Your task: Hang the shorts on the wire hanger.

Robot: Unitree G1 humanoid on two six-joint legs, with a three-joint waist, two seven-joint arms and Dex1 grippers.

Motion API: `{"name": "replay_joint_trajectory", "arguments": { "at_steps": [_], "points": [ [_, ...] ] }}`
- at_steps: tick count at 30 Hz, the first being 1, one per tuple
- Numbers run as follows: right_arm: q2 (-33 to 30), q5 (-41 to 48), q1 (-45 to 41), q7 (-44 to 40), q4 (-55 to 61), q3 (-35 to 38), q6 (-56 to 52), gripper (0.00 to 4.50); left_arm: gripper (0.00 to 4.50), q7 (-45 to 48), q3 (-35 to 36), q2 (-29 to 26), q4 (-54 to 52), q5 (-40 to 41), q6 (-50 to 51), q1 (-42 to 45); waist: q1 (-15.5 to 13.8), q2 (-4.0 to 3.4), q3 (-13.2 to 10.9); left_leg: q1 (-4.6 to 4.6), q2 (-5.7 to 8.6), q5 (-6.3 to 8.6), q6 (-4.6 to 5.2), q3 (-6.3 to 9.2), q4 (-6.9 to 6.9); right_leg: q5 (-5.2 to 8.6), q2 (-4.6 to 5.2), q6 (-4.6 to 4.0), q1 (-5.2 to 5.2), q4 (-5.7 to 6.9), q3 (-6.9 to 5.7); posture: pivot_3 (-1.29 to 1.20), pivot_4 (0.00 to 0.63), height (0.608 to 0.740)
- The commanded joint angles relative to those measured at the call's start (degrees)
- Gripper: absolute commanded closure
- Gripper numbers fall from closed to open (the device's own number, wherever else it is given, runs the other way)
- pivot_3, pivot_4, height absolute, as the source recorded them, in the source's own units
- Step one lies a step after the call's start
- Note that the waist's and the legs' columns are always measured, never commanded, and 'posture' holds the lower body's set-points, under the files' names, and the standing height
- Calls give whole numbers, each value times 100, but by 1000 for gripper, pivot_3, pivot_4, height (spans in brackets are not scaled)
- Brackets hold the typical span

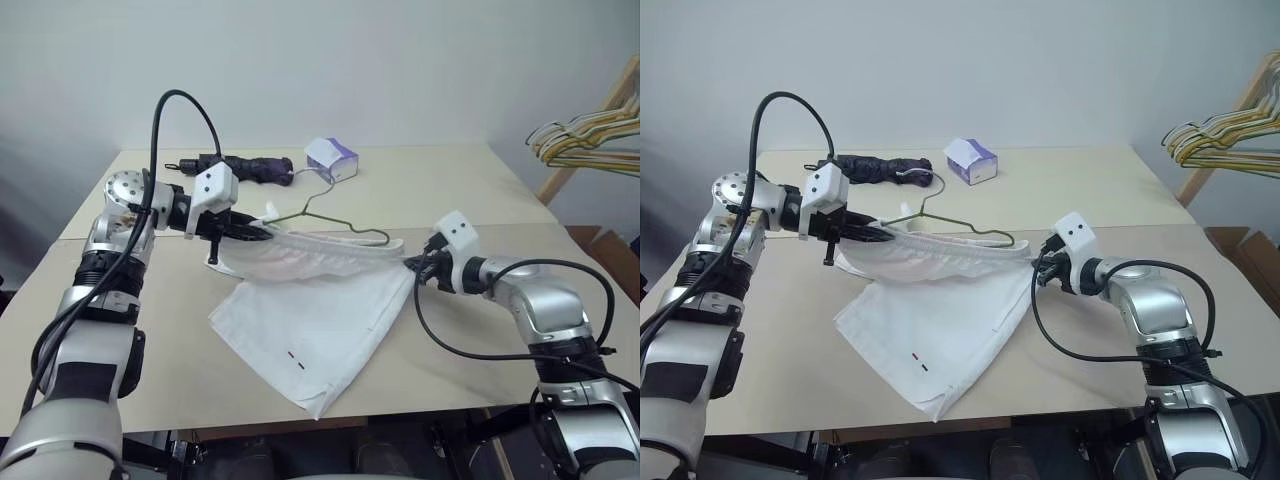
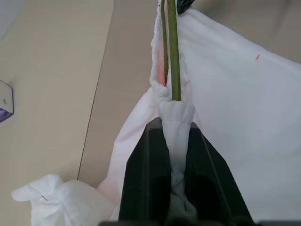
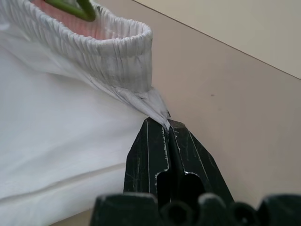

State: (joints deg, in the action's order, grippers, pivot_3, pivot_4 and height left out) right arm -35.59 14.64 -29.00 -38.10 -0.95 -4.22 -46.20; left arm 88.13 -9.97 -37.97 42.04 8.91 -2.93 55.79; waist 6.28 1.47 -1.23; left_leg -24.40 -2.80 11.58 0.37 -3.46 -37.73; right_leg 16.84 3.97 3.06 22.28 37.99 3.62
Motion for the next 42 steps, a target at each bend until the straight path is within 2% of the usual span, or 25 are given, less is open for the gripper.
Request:
{"name": "replay_joint_trajectory", "arguments": {
  "at_steps": [1,7,12,18,25,32,38,41,42],
  "points": [
    [-236,-197,-74,138,238,197,160,4448,4483,95,34,-164,-64,-135,-21,58,5,0,0,0,0,0,0,0,0,0,0,0,0,0,0,-102,0,740],
    [-479,-341,-588,100,927,8,-6,4448,4483,-236,26,-30,91,-404,-187,128,18,-1,0,1,0,0,0,-1,0,0,1,0,1,2,2,-105,0,740],
    [-1043,-1328,-1017,-2,1465,-969,386,4448,4483,-516,53,39,314,-567,-359,293,29,-1,-1,-1,-1,1,1,-1,0,1,1,1,3,0,1,-111,0,740],
    [-1042,-1915,-1873,-305,1838,-1555,818,4448,4483,-647,192,156,438,-498,-391,492,57,-2,-1,-5,-1,1,1,-4,0,1,2,1,11,4,3,-115,0,740],
    [-747,-2306,-1953,-486,1824,-1962,836,4448,4483,-714,234,178,333,-474,-401,487,64,-2,-1,-5,0,1,2,-3,-3,1,3,1,9,6,2,-106,0,740],
    [-608,-2732,-1821,-478,1523,-2108,1114,4448,4483,-612,306,182,127,-341,-339,357,65,-2,-1,-6,0,1,2,-3,-3,1,3,1,10,6,1,-104,0,740],
    [-467,-2469,-1776,-711,1623,-1840,1157,4448,4483,-628,290,234,201,-361,-459,339,75,-2,-1,-4,-1,1,2,-1,-3,1,2,1,9,8,1,-110,0,740],
    [-545,-2192,-1688,-1099,1665,-1730,1277,4448,4483,-473,340,268,167,-242,-519,340,74,-2,-1,-5,-1,1,2,-1,-3,1,2,1,9,6,1,-113,0,740],
    [-629,-2157,-1636,-1248,1681,-1728,1356,3987,4483,-377,375,264,164,-178,-560,336,70,-2,-1,-5,0,1,2,-1,-3,1,3,1,9,6,1,-114,0,740]
  ]
}}
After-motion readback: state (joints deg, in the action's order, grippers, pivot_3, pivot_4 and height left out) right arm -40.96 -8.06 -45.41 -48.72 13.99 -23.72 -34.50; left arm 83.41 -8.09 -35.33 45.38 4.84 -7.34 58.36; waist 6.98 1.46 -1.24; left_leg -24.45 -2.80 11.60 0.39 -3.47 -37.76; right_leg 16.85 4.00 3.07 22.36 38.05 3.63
